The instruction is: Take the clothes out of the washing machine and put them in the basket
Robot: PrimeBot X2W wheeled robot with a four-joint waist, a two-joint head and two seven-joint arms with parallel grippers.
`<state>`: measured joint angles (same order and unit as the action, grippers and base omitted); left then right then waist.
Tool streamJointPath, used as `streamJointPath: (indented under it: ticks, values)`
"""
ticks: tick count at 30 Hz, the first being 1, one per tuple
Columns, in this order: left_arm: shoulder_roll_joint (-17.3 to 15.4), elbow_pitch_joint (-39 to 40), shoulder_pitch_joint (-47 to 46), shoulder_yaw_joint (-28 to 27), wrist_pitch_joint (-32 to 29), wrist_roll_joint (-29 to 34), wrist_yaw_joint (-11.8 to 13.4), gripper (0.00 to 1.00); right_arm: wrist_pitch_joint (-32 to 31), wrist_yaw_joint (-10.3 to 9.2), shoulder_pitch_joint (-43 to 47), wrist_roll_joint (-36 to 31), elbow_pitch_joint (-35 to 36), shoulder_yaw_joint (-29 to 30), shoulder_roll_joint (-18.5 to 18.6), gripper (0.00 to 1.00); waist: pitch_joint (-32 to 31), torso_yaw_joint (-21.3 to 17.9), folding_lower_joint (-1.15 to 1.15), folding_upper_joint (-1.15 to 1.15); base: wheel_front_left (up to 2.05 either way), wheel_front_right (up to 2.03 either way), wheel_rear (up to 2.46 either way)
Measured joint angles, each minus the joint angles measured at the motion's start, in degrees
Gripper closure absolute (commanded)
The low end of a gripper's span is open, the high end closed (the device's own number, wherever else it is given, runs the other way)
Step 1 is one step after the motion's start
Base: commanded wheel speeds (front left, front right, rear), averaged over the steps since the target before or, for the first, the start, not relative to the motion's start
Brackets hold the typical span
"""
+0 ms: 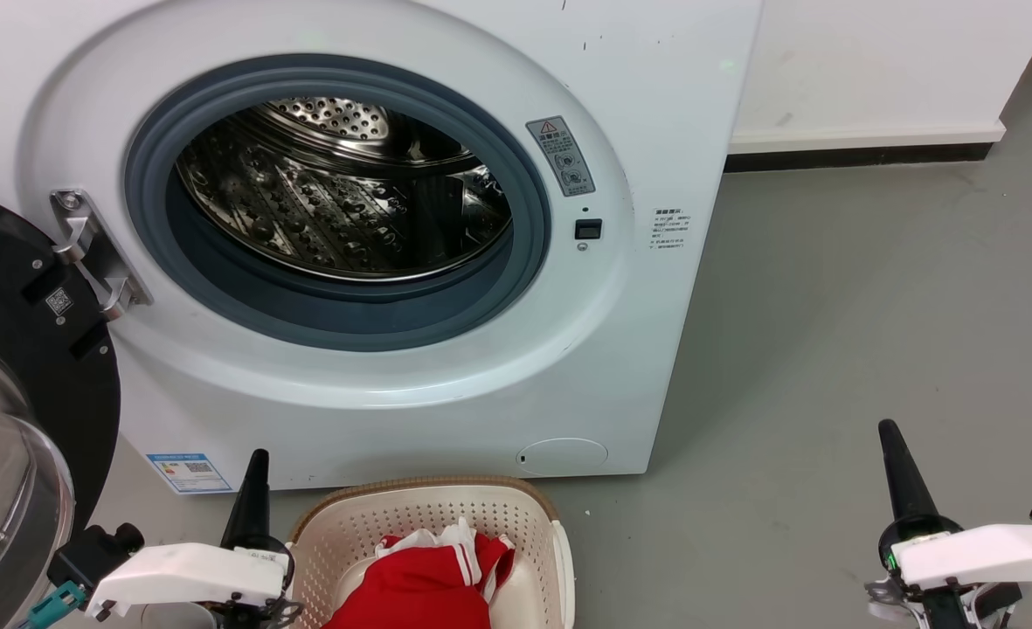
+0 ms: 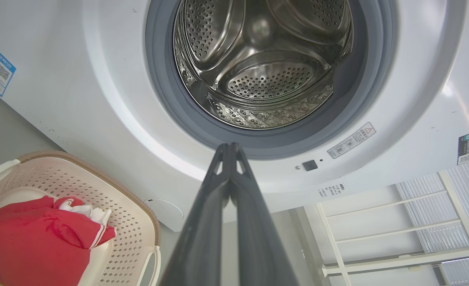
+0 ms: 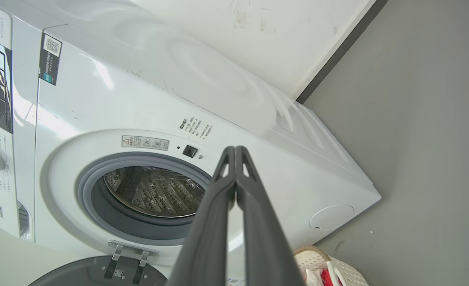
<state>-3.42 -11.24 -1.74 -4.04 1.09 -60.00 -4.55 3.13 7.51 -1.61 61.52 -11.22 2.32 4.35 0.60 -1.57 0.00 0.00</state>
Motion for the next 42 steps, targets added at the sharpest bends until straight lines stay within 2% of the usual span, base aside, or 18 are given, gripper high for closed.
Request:
streamJointPath:
  ticks: [42]
  values:
    - [0.4, -2.0, -3.2, -1.8, -5.5, -23.1, -2.0, 1.0, -5.8, 0.0, -3.0, 23.2, -1.9, 1.5, 0.0, 1.0, -0.3, 1.0, 0.0, 0.0, 0.0, 0.0, 0.0]
